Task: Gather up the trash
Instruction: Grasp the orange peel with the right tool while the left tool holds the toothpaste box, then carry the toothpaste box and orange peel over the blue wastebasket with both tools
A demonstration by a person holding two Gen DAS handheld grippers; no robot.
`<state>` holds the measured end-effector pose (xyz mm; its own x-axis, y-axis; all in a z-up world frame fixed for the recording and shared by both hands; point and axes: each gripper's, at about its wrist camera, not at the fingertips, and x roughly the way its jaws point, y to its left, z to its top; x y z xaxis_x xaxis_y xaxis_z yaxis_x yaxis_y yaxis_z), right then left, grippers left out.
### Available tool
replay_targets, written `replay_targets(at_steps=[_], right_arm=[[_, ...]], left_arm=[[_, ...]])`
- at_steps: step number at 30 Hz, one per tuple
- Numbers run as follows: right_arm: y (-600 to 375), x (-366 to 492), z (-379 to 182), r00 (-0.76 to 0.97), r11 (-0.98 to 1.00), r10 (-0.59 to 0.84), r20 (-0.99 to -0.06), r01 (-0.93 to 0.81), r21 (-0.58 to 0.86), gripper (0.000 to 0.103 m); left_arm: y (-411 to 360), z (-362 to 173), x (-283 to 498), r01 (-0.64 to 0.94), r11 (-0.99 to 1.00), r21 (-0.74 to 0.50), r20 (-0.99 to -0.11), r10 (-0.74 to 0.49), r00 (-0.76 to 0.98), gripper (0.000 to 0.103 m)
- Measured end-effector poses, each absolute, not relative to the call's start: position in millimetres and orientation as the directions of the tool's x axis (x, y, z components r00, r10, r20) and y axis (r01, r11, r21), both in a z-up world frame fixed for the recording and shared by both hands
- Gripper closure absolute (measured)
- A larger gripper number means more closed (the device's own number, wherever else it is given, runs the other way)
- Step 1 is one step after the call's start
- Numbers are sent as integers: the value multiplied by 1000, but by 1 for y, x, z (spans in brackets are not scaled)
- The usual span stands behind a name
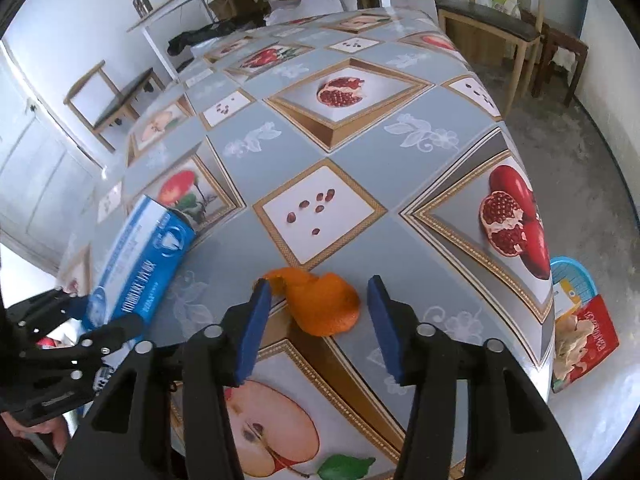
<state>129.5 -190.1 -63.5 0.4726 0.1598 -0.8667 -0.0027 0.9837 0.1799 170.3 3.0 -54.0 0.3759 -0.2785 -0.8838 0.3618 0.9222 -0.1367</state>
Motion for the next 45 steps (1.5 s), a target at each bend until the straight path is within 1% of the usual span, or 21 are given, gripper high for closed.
replay_targets(at_steps=[2,4,8,10,16,25,45], right_arm=[[-188,130,-64,477,987,142,-868,-4,159,60],[-188,131,-64,478,990,127,-869,-1,144,65],[-186,132,-64,476,992,107,-873,0,122,70],[-187,132,-64,475,992,105,-873,7,123,75],[-190,131,-63,473,989,121,-873,15,146,81],[-192,128,-51,499,988,120,-858,24,152,83],[-198,112,-26,556,985,126,-821,27,170,84]], left_arm=[[3,-52,169,363,923,-130,-881,-276,385,58],[3,-50,169,365,922,-129,-878,-277,391,58],[3,-47,167,368,921,-129,-873,-281,398,58],[2,-47,166,371,920,-128,-872,-283,400,58],[2,-45,164,375,919,-122,-868,-282,408,58],[3,-39,163,375,919,-119,-858,-285,428,58],[3,-16,143,385,918,-98,-824,-292,486,59]])
